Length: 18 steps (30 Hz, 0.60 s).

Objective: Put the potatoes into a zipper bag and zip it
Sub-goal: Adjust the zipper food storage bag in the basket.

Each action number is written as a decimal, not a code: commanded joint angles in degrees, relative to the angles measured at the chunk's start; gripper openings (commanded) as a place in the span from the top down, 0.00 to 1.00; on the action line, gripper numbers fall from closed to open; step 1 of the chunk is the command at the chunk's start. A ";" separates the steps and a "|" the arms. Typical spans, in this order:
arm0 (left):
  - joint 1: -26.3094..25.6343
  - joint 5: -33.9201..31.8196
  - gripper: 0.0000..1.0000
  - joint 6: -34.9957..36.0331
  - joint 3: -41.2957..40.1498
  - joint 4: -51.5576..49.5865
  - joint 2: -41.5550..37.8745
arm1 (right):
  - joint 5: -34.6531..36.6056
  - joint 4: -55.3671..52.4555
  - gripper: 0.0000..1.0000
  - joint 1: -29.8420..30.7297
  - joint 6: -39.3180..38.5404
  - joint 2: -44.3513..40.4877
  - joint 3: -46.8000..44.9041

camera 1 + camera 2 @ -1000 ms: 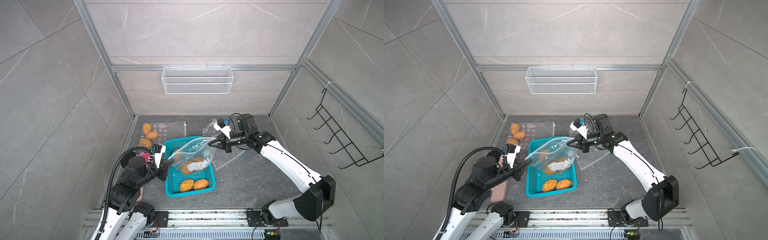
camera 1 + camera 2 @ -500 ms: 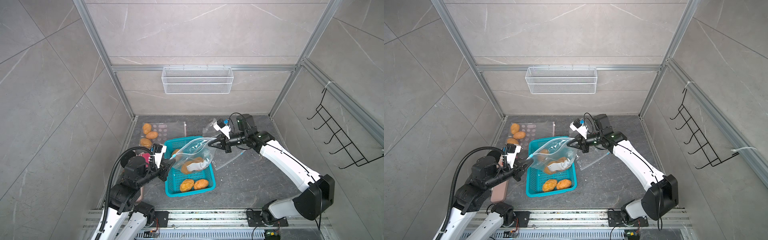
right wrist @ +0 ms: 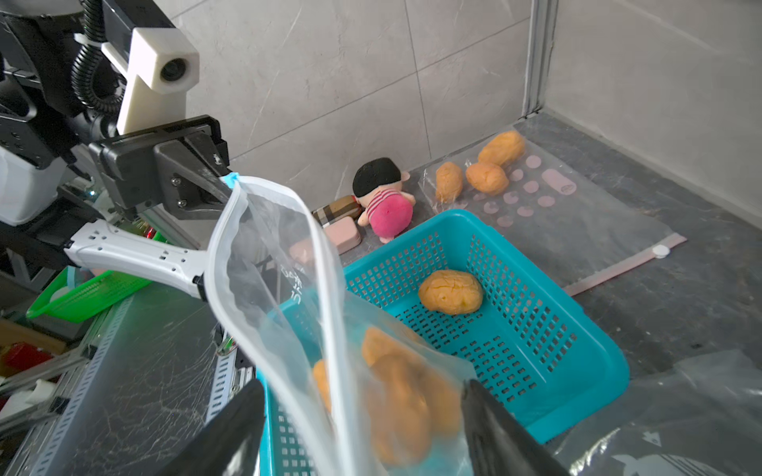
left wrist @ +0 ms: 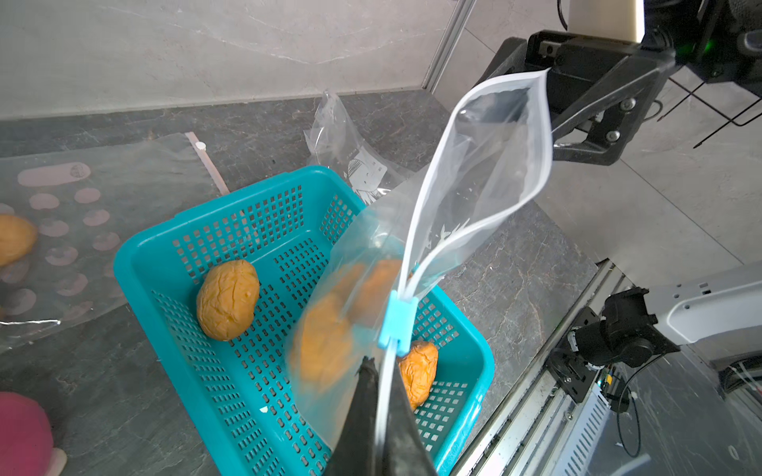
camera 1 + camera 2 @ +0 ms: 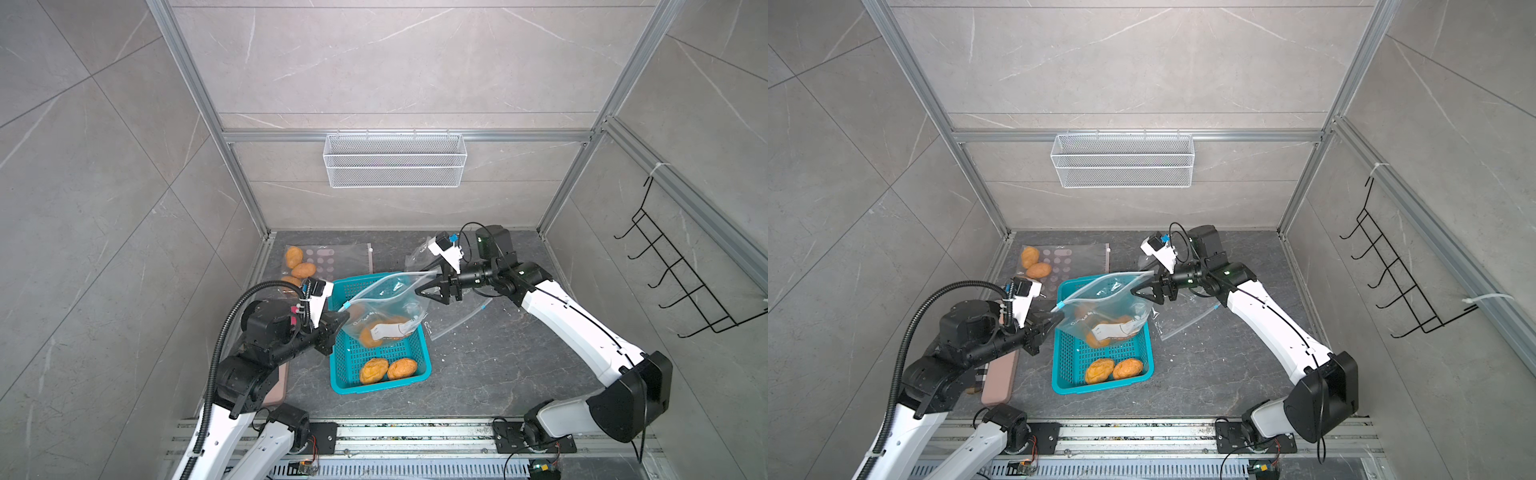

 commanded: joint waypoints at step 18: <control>0.11 7.79 1.00 6.99 21.35 -16.98 15.59 | -4.27 -6.67 0.29 11.11 -9.05 8.87 24.50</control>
